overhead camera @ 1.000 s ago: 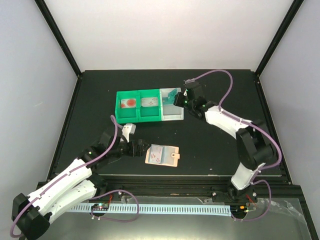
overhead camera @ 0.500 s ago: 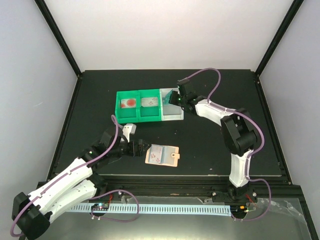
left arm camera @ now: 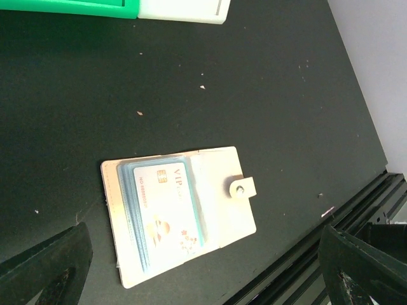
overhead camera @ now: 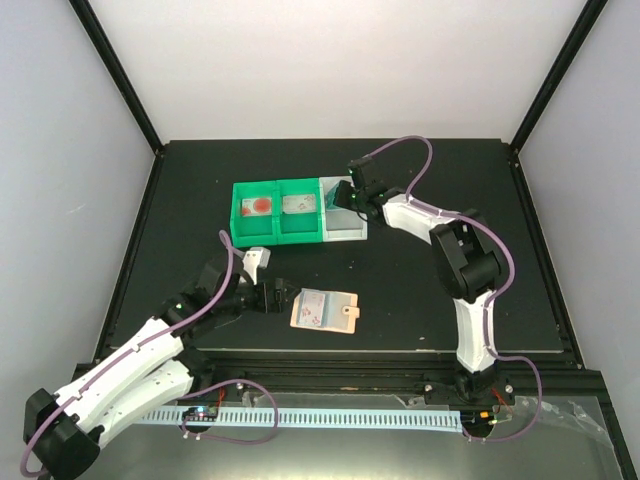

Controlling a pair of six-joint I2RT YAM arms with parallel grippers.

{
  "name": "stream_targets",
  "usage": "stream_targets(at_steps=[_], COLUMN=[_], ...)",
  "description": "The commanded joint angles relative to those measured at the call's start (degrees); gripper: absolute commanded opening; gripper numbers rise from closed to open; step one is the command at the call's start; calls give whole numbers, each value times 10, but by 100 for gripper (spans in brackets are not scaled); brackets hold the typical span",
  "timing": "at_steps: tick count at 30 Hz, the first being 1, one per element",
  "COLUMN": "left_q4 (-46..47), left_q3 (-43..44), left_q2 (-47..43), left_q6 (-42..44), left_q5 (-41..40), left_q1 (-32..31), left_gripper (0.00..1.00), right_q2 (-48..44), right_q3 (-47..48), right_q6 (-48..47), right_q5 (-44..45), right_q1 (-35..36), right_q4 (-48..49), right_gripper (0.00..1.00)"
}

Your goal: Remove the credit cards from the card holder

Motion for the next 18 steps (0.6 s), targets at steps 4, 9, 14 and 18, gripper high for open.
stream_targets(at_steps=[4,9,14,18], left_q4=[-7,-29,-43,-44], left_q3=[16,21,24,23], left_q2=[-19,-37,-43,-42], left_q6=[-22,-31,-35,-40], left_q5=[-18,-55,-73,-71], left_q1=[3,4,5,5], left_gripper=[99,99,99,99], right_q2=[26,35,53,60], right_q3=[30,34,46,53], right_q6=[11,11,9,9], right_q5=[-6,-1,-7,-8], right_q1=[-4,-4,-4,-4], right_q4=[-7,-7,-18,-20], right_gripper=[1,4,6,9])
